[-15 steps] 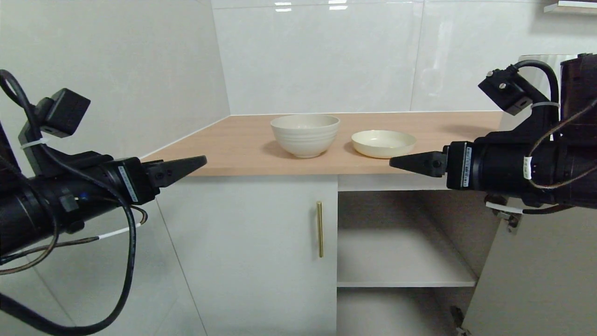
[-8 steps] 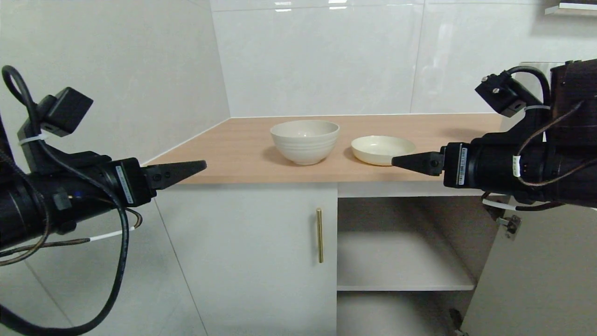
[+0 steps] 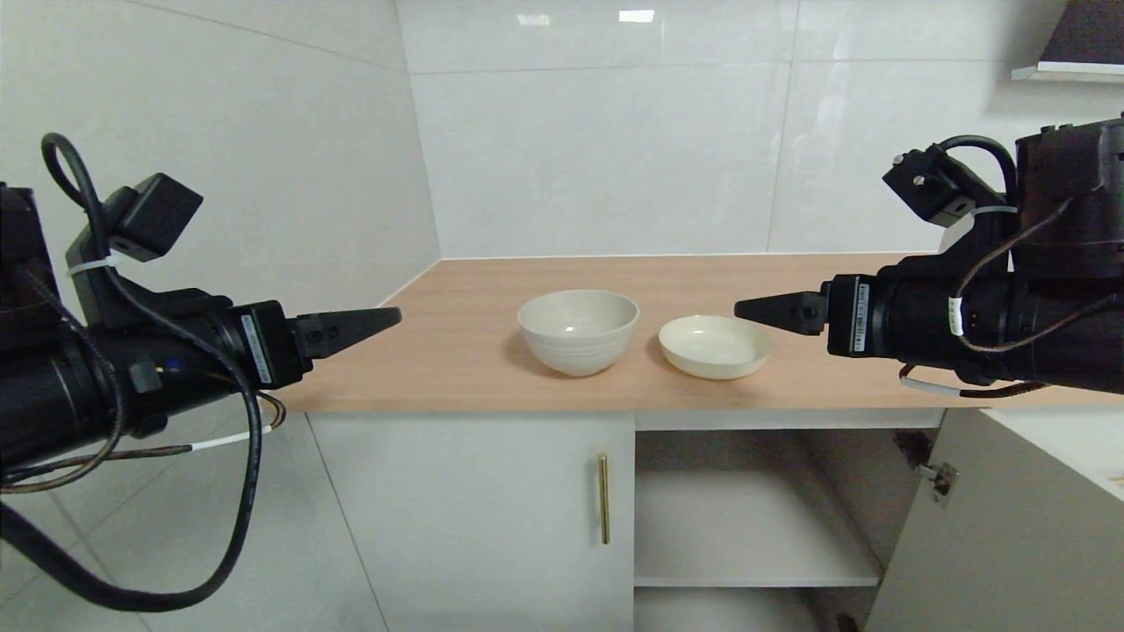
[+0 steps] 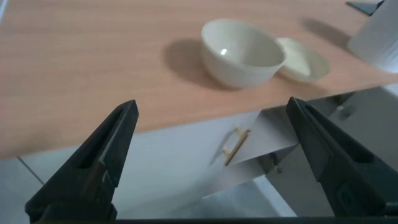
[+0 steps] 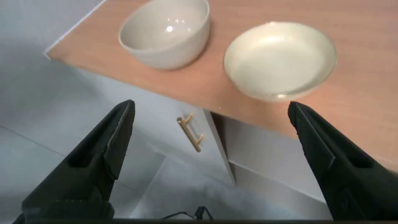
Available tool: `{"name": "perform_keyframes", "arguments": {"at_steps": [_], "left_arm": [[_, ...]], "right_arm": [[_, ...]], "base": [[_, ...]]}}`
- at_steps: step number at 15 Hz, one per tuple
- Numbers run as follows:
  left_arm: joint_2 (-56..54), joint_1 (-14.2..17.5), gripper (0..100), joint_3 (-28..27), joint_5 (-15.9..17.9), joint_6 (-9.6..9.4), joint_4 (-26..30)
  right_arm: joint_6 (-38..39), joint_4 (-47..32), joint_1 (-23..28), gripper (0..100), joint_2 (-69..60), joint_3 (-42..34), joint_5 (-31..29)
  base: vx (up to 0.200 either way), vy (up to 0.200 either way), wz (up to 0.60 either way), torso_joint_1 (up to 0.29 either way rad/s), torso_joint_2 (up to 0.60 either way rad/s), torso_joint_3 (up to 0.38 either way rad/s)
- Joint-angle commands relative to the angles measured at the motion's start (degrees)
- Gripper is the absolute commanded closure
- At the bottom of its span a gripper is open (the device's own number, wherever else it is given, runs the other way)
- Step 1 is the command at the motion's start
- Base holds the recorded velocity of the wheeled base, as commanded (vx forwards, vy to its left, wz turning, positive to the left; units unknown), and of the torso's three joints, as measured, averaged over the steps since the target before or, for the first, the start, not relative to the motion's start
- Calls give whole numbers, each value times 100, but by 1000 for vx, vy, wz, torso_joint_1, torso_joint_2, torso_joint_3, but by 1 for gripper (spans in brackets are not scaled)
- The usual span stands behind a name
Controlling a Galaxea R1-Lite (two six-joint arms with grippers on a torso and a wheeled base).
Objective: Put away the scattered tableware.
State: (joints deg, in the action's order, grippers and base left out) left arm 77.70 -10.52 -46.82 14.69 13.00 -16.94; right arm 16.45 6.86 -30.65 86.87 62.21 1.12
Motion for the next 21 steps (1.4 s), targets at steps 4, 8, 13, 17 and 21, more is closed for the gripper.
{"name": "perform_keyframes", "arguments": {"at_steps": [4, 8, 13, 17, 21], "left_arm": [[324, -20, 0, -178, -10, 28, 25], [1063, -345, 0, -1391, -19, 634, 1018], [2091, -644, 0, -3755, -221, 915, 4059], [2900, -1453, 0, -3729, -1697, 1575, 3408], [3365, -1523, 0, -3535, -2014, 1575, 2758]], "right_arm": [[-1, 201, 59, 0, 225, -42, 2], [17, 254, 305, 0, 937, 599, -701], [351, -1073, 490, 0, 1420, 1408, -886], [359, -1047, 490, 0, 1825, 1514, -1395], [368, -1012, 490, 0, 1825, 1514, -1387]], "base": [[0, 0, 0, 180, -431, -256], [0, 0, 0, 36, -85, -48], [0, 0, 0, 0, 0, 0], [0, 0, 0, 0, 0, 0], [0, 0, 0, 0, 0, 0]]}}
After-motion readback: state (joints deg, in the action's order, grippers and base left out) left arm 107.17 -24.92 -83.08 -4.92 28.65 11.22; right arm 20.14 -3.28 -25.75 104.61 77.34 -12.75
